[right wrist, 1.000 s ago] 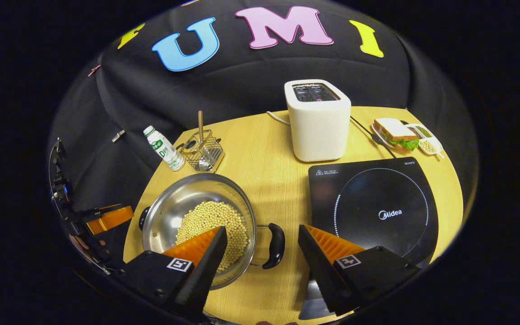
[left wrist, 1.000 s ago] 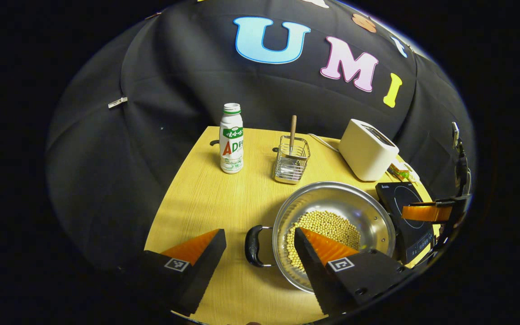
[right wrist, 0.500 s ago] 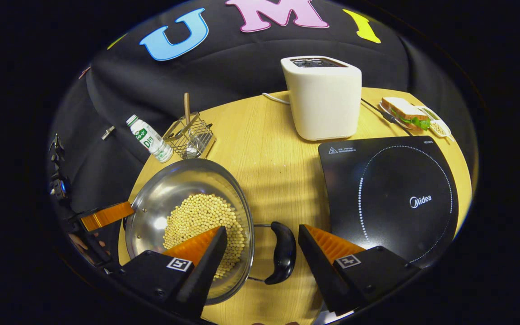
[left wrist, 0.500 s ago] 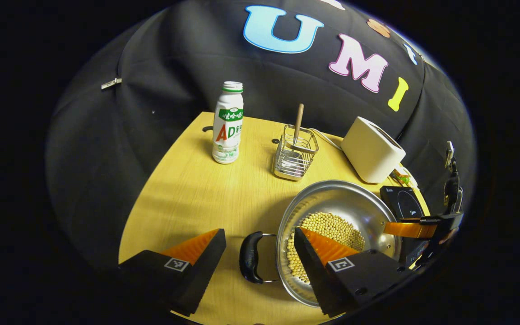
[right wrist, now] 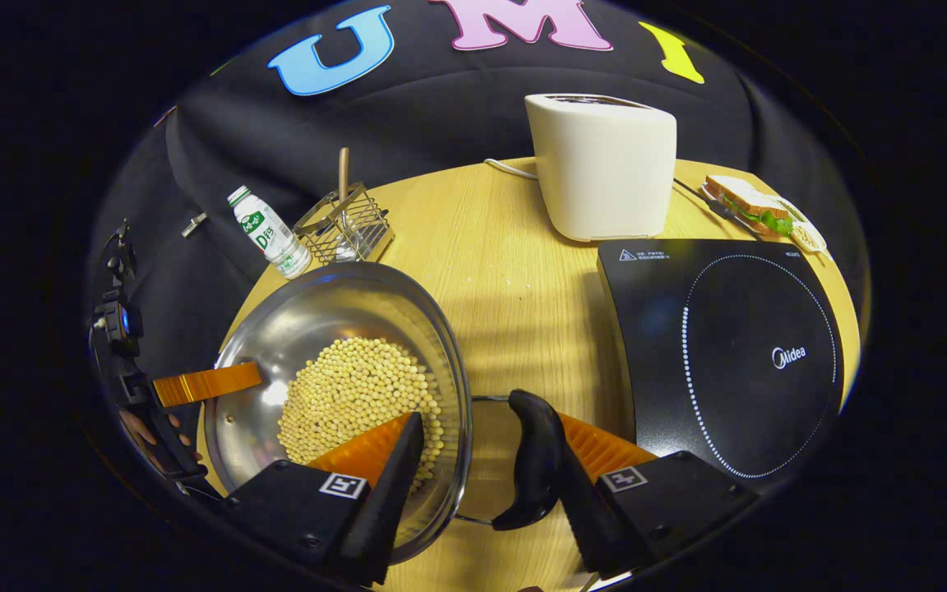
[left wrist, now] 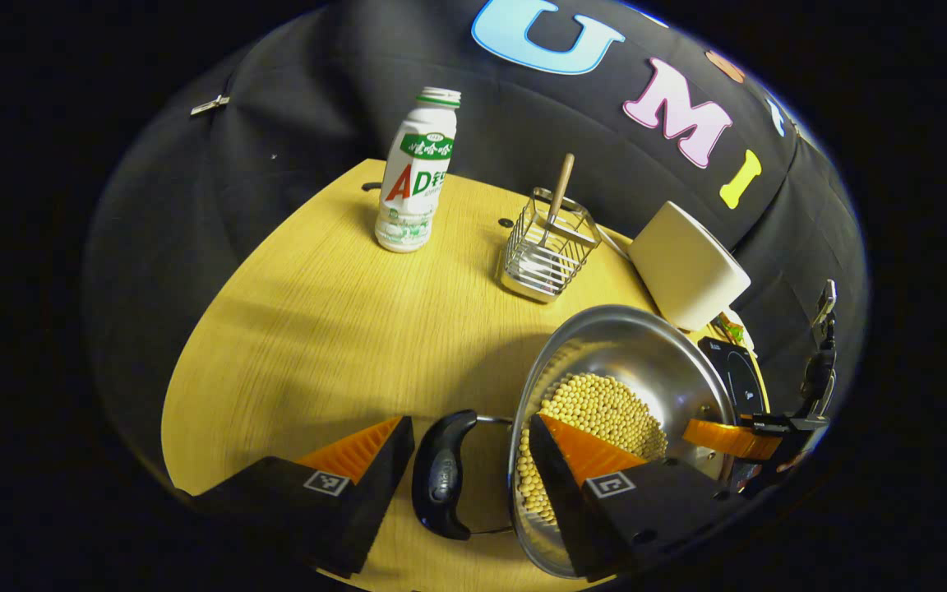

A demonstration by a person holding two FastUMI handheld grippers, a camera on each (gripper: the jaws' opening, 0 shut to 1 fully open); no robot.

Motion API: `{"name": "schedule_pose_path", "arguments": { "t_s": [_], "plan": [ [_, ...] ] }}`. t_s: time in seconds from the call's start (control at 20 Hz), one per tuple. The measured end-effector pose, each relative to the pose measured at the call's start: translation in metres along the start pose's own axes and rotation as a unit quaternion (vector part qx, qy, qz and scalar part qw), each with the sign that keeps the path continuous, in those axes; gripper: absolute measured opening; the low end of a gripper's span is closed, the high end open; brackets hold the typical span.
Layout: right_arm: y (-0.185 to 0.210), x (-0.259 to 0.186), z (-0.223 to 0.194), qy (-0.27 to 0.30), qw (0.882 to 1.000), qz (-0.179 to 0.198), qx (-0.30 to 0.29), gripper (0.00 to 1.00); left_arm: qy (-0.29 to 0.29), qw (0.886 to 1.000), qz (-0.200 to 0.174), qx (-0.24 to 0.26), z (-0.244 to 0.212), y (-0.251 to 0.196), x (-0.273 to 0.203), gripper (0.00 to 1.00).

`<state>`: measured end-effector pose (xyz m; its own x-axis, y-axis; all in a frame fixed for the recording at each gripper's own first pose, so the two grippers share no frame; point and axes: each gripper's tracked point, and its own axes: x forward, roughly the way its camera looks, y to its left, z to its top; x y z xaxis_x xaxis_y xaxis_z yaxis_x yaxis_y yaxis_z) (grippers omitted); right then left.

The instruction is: First push the handle of the pot to place it horizontally, then grasp the pot with both hands and set it on the induction cooktop.

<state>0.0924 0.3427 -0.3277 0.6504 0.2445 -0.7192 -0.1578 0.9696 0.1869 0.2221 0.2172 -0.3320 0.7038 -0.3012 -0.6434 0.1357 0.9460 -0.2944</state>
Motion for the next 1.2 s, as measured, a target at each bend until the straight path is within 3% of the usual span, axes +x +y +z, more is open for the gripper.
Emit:
{"name": "schedule_pose_path", "arguments": {
  "t_s": [0.1, 0.15, 0.2, 0.3, 0.4, 1.2],
  "plan": [
    [-0.006, 0.002, -0.001, 0.001, 1.000, -0.009, 0.002, 0.81, 0.002, 1.000, 0.001, 0.009, -0.001, 0.000, 0.002, 0.80],
    [-0.006, 0.004, -0.001, 0.002, 1.000, -0.008, 0.003, 0.76, 0.003, 1.000, 0.004, 0.011, -0.001, 0.000, 0.001, 0.64],
    [-0.006, 0.005, -0.002, 0.006, 1.000, -0.008, 0.002, 0.66, 0.003, 1.000, 0.007, 0.013, -0.003, 0.002, 0.005, 0.64],
    [-0.008, -0.005, 0.004, 0.007, 1.000, -0.014, -0.004, 0.68, 0.002, 1.000, 0.000, 0.006, -0.003, 0.001, 0.003, 0.64],
    [-0.010, 0.007, -0.007, 0.018, 1.000, -0.021, 0.005, 0.62, 0.007, 1.000, -0.003, 0.000, -0.006, 0.001, 0.002, 0.63],
    [-0.003, -0.013, 0.003, 0.013, 0.999, -0.003, -0.037, 0.59, 0.007, 1.000, 0.026, -0.015, -0.019, -0.004, -0.033, 0.57]
  ]
}}
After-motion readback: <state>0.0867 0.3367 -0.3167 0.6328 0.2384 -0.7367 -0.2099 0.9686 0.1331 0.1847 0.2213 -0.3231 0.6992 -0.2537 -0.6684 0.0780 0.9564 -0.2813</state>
